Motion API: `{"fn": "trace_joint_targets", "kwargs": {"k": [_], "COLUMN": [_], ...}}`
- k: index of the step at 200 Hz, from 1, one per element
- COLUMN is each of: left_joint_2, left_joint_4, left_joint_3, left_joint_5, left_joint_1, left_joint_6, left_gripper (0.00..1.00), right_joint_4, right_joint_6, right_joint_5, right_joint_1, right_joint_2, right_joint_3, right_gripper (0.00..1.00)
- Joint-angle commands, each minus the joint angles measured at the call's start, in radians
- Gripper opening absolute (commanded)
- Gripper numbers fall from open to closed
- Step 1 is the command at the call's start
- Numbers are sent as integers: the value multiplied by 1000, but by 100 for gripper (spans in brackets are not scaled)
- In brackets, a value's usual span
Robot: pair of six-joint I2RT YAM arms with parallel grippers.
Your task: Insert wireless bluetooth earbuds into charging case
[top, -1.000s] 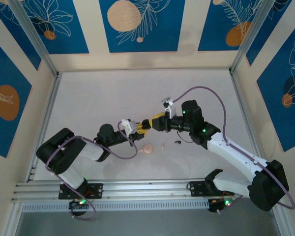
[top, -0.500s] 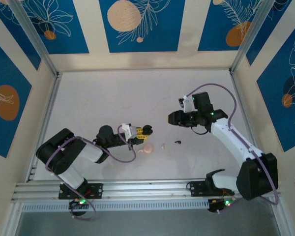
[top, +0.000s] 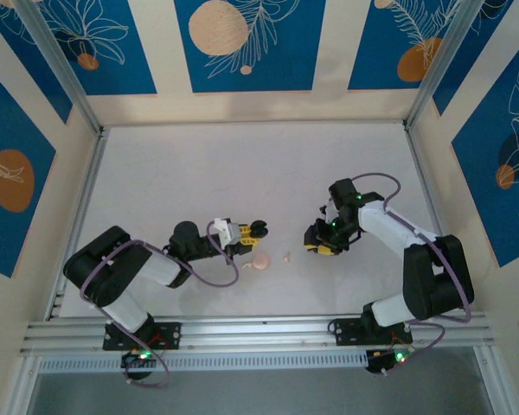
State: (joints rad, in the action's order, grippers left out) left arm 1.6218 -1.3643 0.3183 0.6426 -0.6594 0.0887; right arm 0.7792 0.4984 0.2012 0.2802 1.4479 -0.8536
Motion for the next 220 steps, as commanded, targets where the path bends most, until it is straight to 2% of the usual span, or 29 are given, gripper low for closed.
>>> {"fn": "trace_joint_targets", "kwargs": {"k": [1,50,155,183,220], "left_joint_2": [-23,-18,-31,-34,-38], "left_joint_4": [-42,-42,-40,-32,-19], "left_joint_3": [-12,-18,-35,-32,-29], "left_joint_5": [-9,-36,-70,-71,-71], "left_joint_1": [-7,-8,-6,-7,-8], "left_joint_6": [13,22,24,26,28], "left_gripper": [9,9,10,10,10], "right_joint_4": [-5,-71,-109,-58,151], "right_joint_6": [40,41,7,-16,-105], "right_joint_5": [9,28,-45,-67,-203], "right_joint_1": [7,15,16,20,52], "right_joint_2": [46,160,236,246,231], "right_joint_3": [22,9,-98,-130,-233], "right_gripper": [49,50,48,48,48]}}
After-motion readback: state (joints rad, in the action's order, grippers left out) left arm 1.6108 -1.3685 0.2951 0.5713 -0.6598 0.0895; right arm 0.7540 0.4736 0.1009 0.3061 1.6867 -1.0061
